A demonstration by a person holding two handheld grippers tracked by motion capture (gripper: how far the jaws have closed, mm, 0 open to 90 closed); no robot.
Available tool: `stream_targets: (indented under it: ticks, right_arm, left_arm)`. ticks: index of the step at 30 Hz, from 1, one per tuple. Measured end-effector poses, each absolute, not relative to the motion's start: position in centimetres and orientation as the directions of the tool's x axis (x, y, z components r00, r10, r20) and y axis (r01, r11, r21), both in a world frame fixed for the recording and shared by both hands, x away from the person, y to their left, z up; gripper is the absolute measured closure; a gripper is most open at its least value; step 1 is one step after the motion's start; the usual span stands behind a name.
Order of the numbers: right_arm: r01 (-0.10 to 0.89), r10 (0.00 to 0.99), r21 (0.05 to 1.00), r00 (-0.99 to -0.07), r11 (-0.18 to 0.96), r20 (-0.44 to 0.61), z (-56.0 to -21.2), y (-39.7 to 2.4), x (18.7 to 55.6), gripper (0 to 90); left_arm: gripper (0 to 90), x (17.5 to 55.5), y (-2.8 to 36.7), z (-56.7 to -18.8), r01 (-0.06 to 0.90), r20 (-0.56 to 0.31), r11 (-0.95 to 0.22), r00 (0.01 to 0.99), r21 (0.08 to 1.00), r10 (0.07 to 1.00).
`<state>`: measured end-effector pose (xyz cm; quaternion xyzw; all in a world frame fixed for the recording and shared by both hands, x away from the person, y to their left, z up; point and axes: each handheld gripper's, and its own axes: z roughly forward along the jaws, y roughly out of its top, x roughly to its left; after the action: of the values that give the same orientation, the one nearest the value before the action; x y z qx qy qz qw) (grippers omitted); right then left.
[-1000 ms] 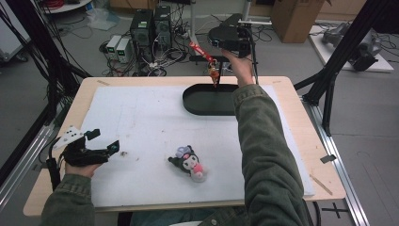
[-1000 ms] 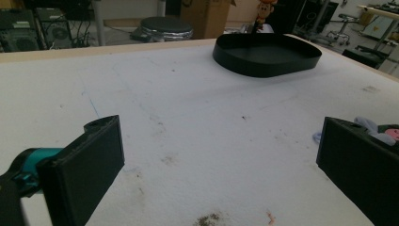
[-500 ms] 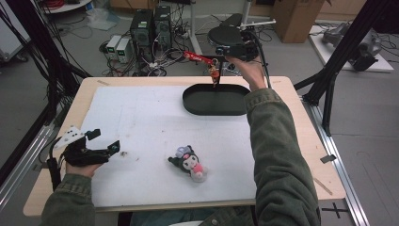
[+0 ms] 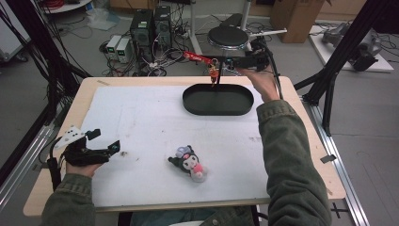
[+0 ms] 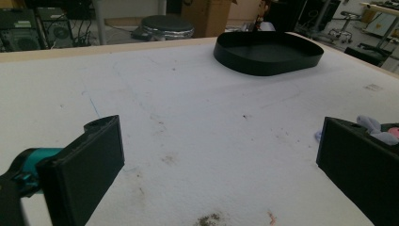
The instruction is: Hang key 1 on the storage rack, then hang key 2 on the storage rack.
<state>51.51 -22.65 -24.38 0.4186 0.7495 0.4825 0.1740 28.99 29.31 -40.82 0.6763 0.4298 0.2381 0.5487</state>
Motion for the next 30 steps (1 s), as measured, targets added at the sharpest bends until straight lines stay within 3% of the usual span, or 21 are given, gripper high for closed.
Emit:
stream_targets:
  ticks: [30]
  right_arm:
    - [0.425,0.773,0.867,-0.630,0.261,0.077,-27.3,-24.8,44.9,0.5]
  left_arm:
    - [1.7,29.0,29.2,-40.7,0.318,-0.140,-0.039,0.520,0.947,0.843]
